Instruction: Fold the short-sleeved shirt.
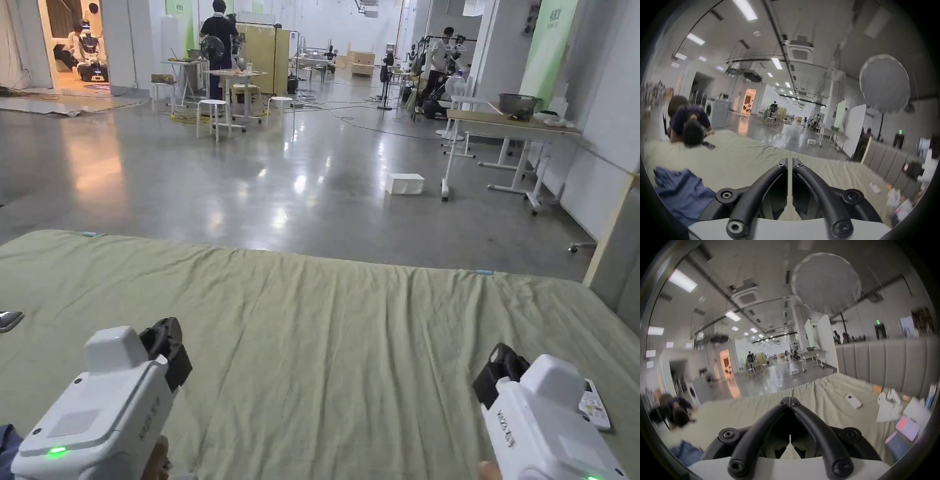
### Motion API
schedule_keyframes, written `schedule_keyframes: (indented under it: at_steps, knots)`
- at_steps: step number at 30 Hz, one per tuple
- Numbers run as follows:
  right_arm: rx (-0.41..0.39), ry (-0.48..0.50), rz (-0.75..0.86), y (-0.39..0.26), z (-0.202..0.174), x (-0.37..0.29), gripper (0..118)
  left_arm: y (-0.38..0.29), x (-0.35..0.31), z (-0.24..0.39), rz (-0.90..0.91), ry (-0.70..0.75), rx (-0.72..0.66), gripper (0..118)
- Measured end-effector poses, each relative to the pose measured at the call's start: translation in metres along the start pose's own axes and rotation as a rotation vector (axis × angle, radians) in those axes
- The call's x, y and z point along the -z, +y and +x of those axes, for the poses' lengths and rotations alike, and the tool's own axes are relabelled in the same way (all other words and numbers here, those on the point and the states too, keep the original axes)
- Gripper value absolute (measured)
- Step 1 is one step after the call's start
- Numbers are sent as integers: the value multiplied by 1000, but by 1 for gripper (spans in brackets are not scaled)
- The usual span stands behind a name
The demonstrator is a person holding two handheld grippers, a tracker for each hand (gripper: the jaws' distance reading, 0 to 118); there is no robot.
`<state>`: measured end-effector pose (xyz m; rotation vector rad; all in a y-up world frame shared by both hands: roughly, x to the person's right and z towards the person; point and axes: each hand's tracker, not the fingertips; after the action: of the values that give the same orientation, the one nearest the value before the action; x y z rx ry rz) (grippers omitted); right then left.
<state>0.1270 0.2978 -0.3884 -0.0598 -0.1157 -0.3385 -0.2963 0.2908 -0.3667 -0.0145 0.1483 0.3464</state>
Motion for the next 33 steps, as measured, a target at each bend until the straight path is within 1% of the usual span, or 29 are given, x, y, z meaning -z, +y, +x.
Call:
schedule_keyframes:
  at_steps: [1, 2, 3, 4, 5, 6, 7, 8, 9, 10, 11, 12, 13, 14, 16, 17, 18, 19, 20, 21, 22, 25, 26, 27, 29, 30, 31, 32, 33]
  knots:
    - [35, -10, 4, 2, 2, -1, 0, 2, -1, -3, 9, -1, -50, 5]
    - [41, -17, -1, 3, 2, -1, 0, 2, -1, -3, 15, 6, -74, 5]
    - [-43, -6, -7, 5, -4, 1, 0, 3, -1, -1, 19, 21, -55, 5]
    - [-214, 21, 6, 6, -13, 3, 0, 3, -1, 12, 4, 53, 159, 5]
    - [-399, 68, 21, 4, -24, 3, 0, 3, 0, 22, -10, 26, 327, 5]
    - [-642, 103, 19, 2, -36, 4, 0, -2, 2, 34, -45, -1, 563, 5]
    - [-916, 123, 56, -1, -49, 4, 0, -8, 3, 42, -64, -2, 747, 5]
    - [-1211, 179, 154, -9, -61, 0, 0, -15, 4, 48, -74, 13, 945, 5]
    - [-1370, 179, 156, -22, -62, -1, 0, -21, 4, 49, -64, 18, 1077, 5]
    - [-1579, 188, 223, -34, -62, -4, 0, -28, 5, 48, -48, 14, 1189, 5]
    - [-1754, 202, 299, -43, -62, -7, 0, -30, 6, 47, -62, 2, 1249, 5]
    - [-1811, 214, 299, -46, -59, -8, 0, -32, 7, 47, -69, 3, 1309, 5]
    - [-1792, 246, 274, -44, -57, -9, 0, -33, 7, 46, -53, 17, 1335, 5]
    - [-1720, 250, 239, -40, -58, -8, 0, -33, 7, 41, -41, 18, 1378, 5]
    - [-1668, 209, 205, -39, -58, -6, 0, -34, 7, 38, -29, 24, 1416, 5]
    - [-1630, 192, 195, -37, -53, -5, 0, -33, 6, 38, -31, 22, 1393, 5]
    - [-1570, 175, 186, -36, -52, -4, 0, -29, 5, 37, -31, 16, 1340, 5]
    - [-1480, 163, 169, -33, -52, -3, 0, -23, 4, 38, -33, 12, 1298, 5]
    - [-1370, 149, 144, -30, -53, -2, 0, -18, 4, 36, -51, 2, 1083, 5]
    - [-1266, 128, 121, -25, -51, -3, 0, -12, 2, 34, -42, -6, 952, 5]
    - [-1137, 100, 98, -20, -49, -3, 0, -4, 0, 32, -36, -19, 790, 5]
    - [-824, 44, 48, -8, -43, -1, 0, 6, 2, 20, -56, -25, 418, 5]
    - [-711, 30, 28, -5, -39, 0, 0, 8, 2, 17, -59, -19, 308, 5]
    - [-598, 24, 8, -2, -35, 0, 0, 7, 2, 14, -56, 0, 238, 5]
    - [-296, -8, -132, -6, -26, -2, 0, 6, 0, 9, -36, 24, 105, 5]
    - [-354, -21, -9, 1, -29, -7, 0, 6, 0, 9, -37, 13, 82, 5]
    - [-300, -16, -45, -2, -28, -8, 0, 5, 1, 11, -47, 8, 85, 5]
    - [-277, -16, -63, -4, -29, -10, 0, 4, 0, 14, -46, 12, 120, 5]
    - [-307, -18, -53, -5, -31, -9, 0, 3, 0, 16, -51, 13, 142, 5]
